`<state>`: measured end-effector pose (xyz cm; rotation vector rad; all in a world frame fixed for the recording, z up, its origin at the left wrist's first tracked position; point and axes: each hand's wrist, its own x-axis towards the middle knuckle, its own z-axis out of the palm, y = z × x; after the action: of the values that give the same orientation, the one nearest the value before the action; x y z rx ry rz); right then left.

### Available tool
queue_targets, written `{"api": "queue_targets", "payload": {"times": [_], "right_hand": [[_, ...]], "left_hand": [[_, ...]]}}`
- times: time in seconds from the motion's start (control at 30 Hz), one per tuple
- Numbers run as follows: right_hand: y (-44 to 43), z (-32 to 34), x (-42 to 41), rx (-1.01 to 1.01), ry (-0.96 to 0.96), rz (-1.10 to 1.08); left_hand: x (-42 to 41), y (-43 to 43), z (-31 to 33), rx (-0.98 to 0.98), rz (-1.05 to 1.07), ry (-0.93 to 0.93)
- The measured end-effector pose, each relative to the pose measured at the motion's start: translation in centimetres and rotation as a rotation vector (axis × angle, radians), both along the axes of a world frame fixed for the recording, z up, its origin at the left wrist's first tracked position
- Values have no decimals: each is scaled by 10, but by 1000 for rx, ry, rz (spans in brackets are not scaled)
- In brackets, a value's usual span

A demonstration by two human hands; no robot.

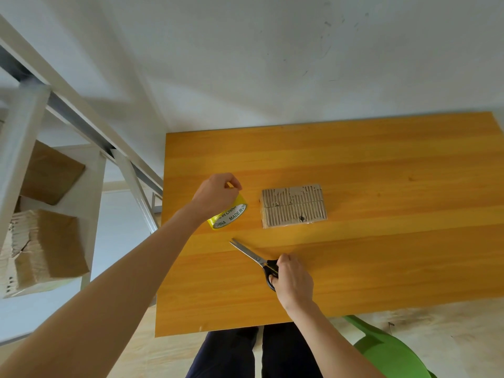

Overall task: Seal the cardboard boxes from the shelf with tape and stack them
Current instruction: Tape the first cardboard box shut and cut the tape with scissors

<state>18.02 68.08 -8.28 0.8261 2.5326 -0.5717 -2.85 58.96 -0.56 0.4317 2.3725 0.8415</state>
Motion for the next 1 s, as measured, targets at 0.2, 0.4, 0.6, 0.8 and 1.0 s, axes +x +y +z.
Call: {"api": "queue_targets", "payload": {"times": [0.2,0.4,0.6,0.8,1.0], "right_hand": [[-1,-1,-8,-84,55,4],[-18,34,-23,-76,715,-99],[-14,83,-84,-489,869,-462],[-6,92,-86,-487,868,-457],[8,98,-83,-460,843,-522]], "left_hand": [[2,-10,9,80,-28,-99],[8,-13,24,99,-68,-195],[15,-14,45,164,-142,-230],[19,-12,53,187,-195,-194],[28,-6,53,215,-244,-162]]}}
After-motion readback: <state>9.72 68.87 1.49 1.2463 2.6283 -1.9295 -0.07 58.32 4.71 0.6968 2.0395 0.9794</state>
